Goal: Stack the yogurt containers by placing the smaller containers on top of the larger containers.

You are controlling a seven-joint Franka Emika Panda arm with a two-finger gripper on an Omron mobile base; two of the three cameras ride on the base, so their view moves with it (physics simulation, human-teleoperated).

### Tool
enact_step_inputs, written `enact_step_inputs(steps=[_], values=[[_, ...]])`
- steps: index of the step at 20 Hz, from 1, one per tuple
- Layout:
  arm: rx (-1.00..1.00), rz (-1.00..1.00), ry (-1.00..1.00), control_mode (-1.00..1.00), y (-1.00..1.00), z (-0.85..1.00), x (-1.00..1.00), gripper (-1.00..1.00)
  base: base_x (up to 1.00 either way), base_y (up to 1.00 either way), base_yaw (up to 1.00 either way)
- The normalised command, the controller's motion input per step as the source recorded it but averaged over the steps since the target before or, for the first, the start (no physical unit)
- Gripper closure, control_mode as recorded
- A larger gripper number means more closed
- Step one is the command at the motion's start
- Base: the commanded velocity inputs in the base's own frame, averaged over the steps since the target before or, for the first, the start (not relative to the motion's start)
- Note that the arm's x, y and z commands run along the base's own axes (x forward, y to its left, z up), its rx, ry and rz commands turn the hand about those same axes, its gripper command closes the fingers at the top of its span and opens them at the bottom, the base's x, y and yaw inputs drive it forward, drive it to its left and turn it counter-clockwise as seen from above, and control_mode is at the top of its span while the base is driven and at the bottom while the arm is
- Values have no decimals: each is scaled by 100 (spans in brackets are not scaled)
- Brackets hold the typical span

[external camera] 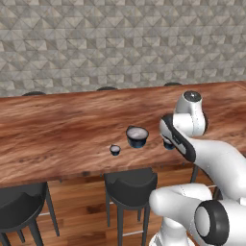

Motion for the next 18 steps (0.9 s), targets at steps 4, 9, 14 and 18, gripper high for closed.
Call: enact_step_inputs(steps=[4,9,14,18], values=[[-5,2,-6,-100,0,-30,10,-100,0,0,0],[-8,1,-4,-100,0,-30,9,-100,0,0,0],[-7,0,-1,-100,0,-27,8,-100,0,0,0],[-2,0,0,-100,0,-16,11,-100,0,0,0]])
